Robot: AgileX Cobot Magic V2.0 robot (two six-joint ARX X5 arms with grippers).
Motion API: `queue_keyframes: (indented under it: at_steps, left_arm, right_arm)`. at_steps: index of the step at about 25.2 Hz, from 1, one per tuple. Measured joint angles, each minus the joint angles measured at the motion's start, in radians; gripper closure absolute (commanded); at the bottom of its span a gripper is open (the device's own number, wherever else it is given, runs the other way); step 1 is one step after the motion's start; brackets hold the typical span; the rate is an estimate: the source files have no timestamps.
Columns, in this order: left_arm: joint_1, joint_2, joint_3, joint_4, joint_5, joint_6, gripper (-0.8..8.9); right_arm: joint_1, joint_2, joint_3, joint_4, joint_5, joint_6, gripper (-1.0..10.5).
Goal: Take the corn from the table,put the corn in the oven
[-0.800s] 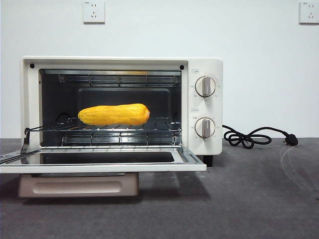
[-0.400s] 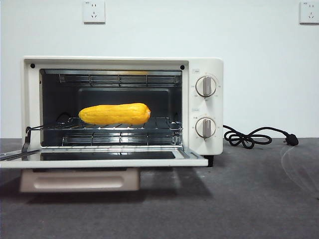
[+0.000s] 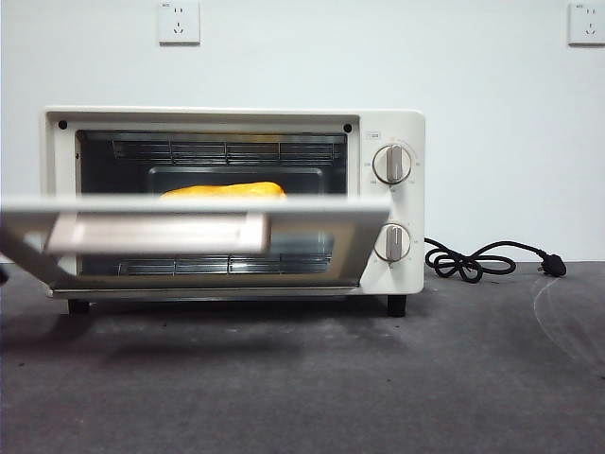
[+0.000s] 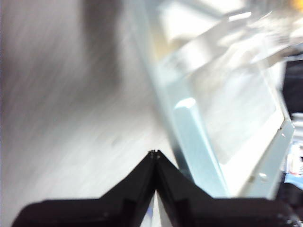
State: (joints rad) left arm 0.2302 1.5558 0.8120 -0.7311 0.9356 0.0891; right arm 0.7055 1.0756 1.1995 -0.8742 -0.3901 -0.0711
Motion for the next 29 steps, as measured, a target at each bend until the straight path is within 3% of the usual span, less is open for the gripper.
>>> queue_keyframes:
  at_steps: [12, 29]
  left_arm:
    - [0.0, 0.0, 0.18, 0.018, 0.044, -0.005, 8.21]
    - [-0.002, 0.0, 0.262, 0.166, 0.031, -0.143, 8.21]
  right_arm:
    - [0.0, 0.0, 0.0, 0.0, 0.005, 0.0, 9.6]
    - [0.0, 0.0, 0.0, 0.007, 0.026, 0.0, 9.6]
